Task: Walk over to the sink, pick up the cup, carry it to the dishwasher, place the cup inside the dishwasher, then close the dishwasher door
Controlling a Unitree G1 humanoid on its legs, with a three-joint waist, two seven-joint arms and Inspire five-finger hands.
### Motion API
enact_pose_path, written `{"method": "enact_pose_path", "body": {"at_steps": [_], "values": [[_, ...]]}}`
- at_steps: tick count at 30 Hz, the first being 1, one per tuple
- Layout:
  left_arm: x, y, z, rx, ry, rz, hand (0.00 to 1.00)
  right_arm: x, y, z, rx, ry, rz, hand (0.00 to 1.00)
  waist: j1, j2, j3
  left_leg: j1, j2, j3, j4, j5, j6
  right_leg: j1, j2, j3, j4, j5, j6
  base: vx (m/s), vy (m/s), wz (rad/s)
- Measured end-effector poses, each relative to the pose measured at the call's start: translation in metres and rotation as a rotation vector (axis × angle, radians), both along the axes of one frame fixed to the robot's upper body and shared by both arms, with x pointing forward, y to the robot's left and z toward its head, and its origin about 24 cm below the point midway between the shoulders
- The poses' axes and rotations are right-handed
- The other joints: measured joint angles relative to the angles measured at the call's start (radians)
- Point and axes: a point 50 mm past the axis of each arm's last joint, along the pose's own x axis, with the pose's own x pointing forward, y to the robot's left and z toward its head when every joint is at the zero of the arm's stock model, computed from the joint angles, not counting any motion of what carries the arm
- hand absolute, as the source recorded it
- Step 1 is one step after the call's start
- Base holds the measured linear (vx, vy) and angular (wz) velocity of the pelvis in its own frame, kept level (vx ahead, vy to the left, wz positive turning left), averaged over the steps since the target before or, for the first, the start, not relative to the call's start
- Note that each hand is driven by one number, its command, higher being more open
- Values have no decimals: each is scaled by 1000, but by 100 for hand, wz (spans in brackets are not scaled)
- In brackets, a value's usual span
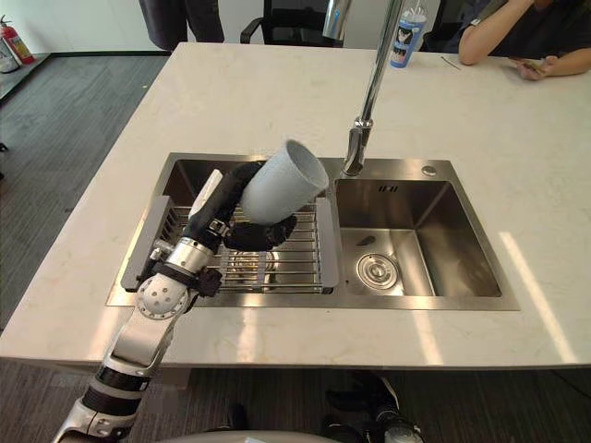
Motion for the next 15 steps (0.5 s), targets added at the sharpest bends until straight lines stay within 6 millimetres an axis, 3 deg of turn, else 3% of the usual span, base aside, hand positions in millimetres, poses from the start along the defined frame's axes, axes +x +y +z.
{"method": "enact_pose_path", "body": {"at_steps": [7,15], "values": [[-18,10,-17,-278,111,22,30,-12,-4,-3,-5,31,-22,90,13,-8,-4,9,0,5,-3,2,2,1,-2,6,9,0,0,-17,7,-2],[-45,7,-21,-444,128,17,30,-16,-3,-3,-18,37,-46,90,24,-18,-10,49,2,59,2,-5,4,-3,-10,62,37,2,2,-11,17,-19]]}}
